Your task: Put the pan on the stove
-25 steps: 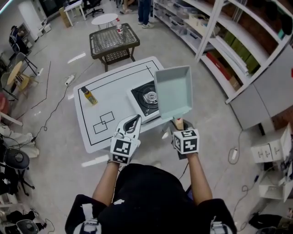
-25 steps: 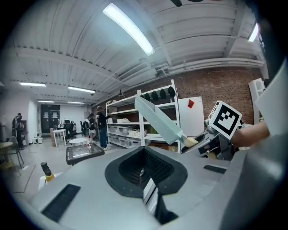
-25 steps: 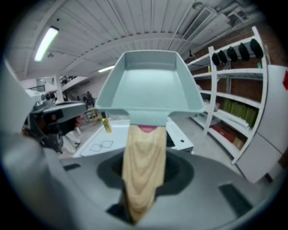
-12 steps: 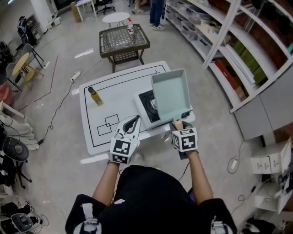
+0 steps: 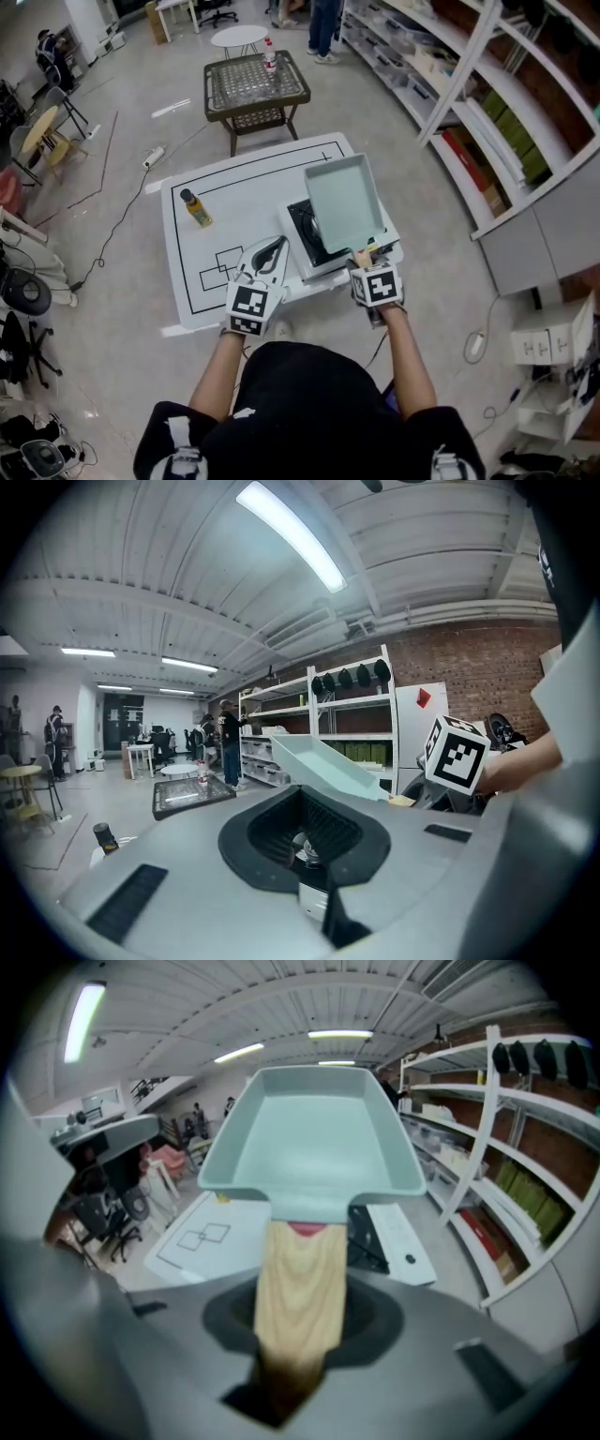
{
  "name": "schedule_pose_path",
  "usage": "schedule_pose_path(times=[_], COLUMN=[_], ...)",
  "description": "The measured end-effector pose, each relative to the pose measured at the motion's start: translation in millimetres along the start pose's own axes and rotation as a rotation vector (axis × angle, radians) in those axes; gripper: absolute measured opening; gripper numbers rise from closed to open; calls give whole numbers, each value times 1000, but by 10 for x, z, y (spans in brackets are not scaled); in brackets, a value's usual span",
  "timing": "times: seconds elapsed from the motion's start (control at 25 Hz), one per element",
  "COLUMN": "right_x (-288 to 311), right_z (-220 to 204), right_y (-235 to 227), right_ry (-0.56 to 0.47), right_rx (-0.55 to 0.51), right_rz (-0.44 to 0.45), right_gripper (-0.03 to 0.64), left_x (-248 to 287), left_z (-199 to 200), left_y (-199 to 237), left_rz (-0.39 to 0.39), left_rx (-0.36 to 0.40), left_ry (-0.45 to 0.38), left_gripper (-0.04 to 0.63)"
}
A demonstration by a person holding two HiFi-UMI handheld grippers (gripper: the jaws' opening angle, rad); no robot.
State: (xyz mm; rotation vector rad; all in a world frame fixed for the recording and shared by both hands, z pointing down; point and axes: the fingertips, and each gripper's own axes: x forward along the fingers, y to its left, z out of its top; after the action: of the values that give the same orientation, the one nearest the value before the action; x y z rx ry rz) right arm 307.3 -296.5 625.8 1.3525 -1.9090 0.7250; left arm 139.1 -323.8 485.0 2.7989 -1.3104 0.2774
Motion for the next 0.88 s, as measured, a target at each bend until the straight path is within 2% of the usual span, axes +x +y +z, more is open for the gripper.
schedule_pose_path(times=[0.6, 0.76, 0.88], right_x=[672, 738, 856], right_z=[-347, -302, -399], right_y=[-104, -128, -50], right_ry=[242, 253, 273], right_rx=[-16, -43, -9], right_rz=[14, -8, 40], right_gripper=[135, 135, 135], left_x=[77, 50, 37], left_z=[-125, -163, -185], left_y=[313, 376, 408], left_rz=[54, 70, 78], left_rx=[-30, -35, -34], left_ry=[22, 28, 34], left_gripper=[25, 25, 25])
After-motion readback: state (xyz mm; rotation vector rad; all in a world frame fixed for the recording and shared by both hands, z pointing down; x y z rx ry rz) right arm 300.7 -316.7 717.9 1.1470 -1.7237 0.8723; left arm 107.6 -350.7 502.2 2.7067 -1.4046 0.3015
